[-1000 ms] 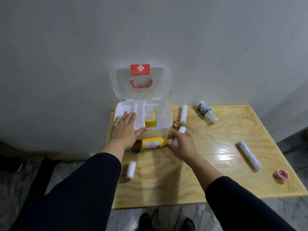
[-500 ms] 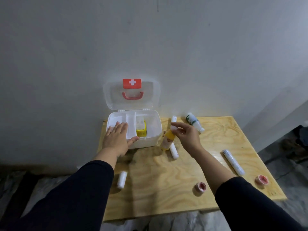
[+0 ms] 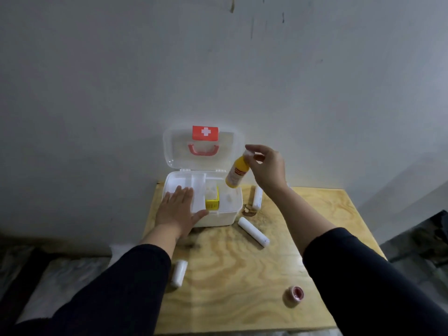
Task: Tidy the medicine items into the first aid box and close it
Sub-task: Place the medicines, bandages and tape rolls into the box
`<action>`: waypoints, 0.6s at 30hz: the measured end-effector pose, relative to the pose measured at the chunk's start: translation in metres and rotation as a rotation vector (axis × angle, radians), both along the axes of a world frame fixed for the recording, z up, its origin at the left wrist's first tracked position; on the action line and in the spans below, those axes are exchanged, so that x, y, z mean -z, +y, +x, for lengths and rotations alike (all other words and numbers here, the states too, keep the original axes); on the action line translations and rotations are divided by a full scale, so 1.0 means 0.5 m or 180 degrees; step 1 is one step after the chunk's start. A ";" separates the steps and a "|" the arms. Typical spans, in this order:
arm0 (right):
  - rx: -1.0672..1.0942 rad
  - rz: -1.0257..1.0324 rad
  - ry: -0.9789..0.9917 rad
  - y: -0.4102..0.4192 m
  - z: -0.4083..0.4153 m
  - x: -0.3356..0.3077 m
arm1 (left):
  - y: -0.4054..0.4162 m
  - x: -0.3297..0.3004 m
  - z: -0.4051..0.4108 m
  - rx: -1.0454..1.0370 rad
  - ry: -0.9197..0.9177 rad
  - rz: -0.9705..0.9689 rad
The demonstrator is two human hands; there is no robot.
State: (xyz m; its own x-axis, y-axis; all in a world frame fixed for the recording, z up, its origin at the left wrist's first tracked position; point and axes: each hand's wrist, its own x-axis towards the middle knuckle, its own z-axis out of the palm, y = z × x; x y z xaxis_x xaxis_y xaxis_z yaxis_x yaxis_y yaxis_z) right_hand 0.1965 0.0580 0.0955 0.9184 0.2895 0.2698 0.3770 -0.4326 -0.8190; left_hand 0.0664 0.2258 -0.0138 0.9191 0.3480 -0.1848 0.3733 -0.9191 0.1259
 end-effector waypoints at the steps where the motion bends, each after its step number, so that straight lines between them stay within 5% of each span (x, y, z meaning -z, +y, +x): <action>1: -0.0037 -0.0055 0.0000 0.013 -0.001 0.015 | -0.001 -0.002 -0.001 -0.0006 0.0021 0.0009; 10: -0.0146 -0.0700 0.0273 0.069 -0.001 0.152 | -0.005 -0.012 -0.006 -0.0001 -0.0097 -0.0081; 18: -0.0423 -0.0817 0.0173 0.056 0.023 0.148 | -0.003 -0.006 -0.006 -0.0004 -0.0068 -0.0057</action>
